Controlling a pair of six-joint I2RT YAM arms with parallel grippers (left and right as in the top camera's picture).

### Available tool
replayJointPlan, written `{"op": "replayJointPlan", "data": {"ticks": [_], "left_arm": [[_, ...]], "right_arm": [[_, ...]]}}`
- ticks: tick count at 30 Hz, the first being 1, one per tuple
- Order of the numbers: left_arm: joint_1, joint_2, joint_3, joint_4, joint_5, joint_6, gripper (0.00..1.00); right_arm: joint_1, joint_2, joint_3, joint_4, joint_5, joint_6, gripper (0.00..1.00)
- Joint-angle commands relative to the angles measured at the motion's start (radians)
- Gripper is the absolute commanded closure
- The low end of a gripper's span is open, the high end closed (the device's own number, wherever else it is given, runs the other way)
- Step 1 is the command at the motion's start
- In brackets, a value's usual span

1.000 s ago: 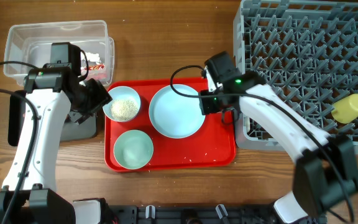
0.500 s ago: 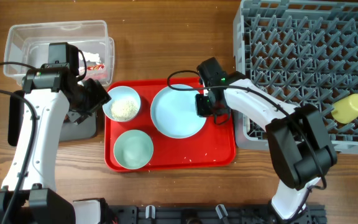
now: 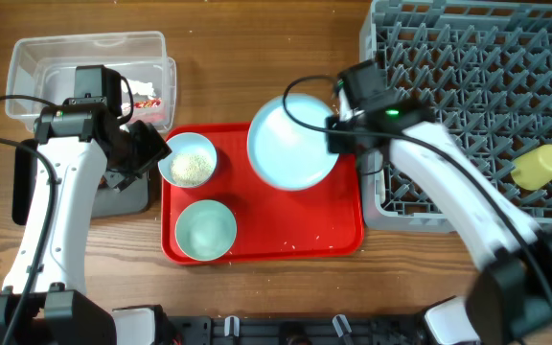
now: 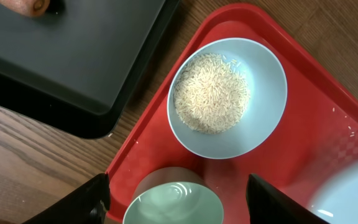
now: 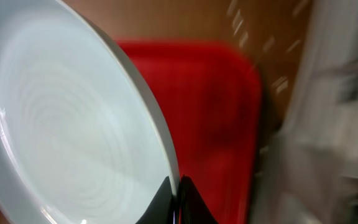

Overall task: Sort waste into correct bins and load items into the dishwasher rack
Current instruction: 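Place the blue plate upright into the dish rack, then withdraw the right gripper from the dish rack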

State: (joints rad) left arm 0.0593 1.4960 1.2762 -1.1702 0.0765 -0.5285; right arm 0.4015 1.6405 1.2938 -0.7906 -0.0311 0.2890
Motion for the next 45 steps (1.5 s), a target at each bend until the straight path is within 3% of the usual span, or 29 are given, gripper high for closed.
{"op": "replayJointPlan", "data": {"ticks": [1, 6, 10, 14, 17, 24, 28, 38, 45], "left_arm": [[0.004, 0.008, -0.001, 0.003, -0.006, -0.002, 0.3], [0.004, 0.008, -0.001, 0.003, -0.006, -0.002, 0.3], [0.004, 0.008, -0.001, 0.003, -0.006, -0.002, 0.3], [0.004, 0.008, -0.001, 0.003, -0.007, -0.002, 0.3], [0.004, 0.008, 0.0, 0.003, -0.006, -0.002, 0.3], [0.004, 0.008, -0.001, 0.003, -0.006, -0.002, 0.3], [0.004, 0.008, -0.001, 0.003, -0.006, -0.003, 0.3], [0.004, 0.008, -0.001, 0.004, -0.006, -0.003, 0.3], [0.004, 0.008, 0.0, 0.01, -0.006, -0.003, 0.3]], "right_arm": [[-0.032, -0.171, 0.039, -0.011, 0.224, -0.085, 0.96], [-0.112, -0.333, 0.039, 0.05, 0.766, -0.161, 0.96], [-0.252, -0.344, 0.039, 0.322, 1.028, -0.428, 0.96], [-0.407, -0.305, 0.039, 0.528, 1.058, -0.563, 0.96], [-0.531, -0.252, 0.039, 0.633, 1.053, -0.578, 0.96], [-0.743, -0.004, 0.039, 0.863, 0.946, -0.696, 0.96], [-0.782, 0.119, 0.039, 0.997, 0.911, -0.813, 0.96], [-0.803, 0.265, 0.039, 1.107, 0.808, -0.93, 0.96], [-0.807, 0.283, 0.039, 1.087, 0.756, -0.943, 0.96]]}}
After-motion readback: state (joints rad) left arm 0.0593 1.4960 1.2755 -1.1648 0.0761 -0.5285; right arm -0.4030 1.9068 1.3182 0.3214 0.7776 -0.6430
